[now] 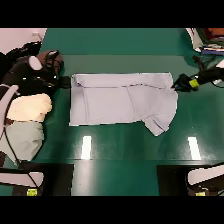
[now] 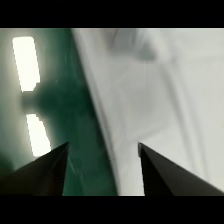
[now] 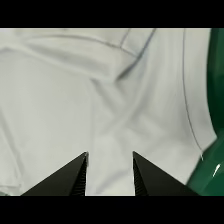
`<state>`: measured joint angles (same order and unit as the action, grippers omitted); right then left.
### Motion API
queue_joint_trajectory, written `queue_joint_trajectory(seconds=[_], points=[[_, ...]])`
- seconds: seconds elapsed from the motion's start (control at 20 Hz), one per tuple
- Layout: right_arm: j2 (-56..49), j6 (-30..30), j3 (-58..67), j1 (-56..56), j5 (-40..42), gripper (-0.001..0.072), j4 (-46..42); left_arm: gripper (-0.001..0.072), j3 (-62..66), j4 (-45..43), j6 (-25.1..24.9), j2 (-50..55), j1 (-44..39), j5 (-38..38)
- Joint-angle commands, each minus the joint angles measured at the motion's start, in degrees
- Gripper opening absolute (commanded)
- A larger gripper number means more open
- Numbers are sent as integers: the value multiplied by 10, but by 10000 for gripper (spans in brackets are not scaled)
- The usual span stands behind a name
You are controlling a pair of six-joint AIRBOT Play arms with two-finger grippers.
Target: Fold the shirts.
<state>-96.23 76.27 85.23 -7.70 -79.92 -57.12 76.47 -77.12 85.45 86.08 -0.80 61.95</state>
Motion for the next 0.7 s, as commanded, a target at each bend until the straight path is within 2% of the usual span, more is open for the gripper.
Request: queue_joint_trajectory(seconds=[0.0, 0.15, 0.25, 0.35, 0.6, 0.65], points=[[82, -10, -88, -48, -39, 328, 1, 515, -87, 13, -4, -73, 35, 70], [142, -10, -160, -67, -37, 348, 1, 516, -220, 59, -10, -137, 35, 56], [166, -9, -193, -67, -38, 416, 2, 516, -294, 139, -46, -158, 35, 39], [176, -9, -210, -59, -42, 415, 2, 516, -345, 195, -66, -160, 35, 27], [177, -9, -211, -56, -46, 406, 12, 515, -382, 220, -71, -160, 34, -18], [177, -9, -211, -56, -46, 406, 11, 467, -382, 230, -71, -160, 34, -29]])
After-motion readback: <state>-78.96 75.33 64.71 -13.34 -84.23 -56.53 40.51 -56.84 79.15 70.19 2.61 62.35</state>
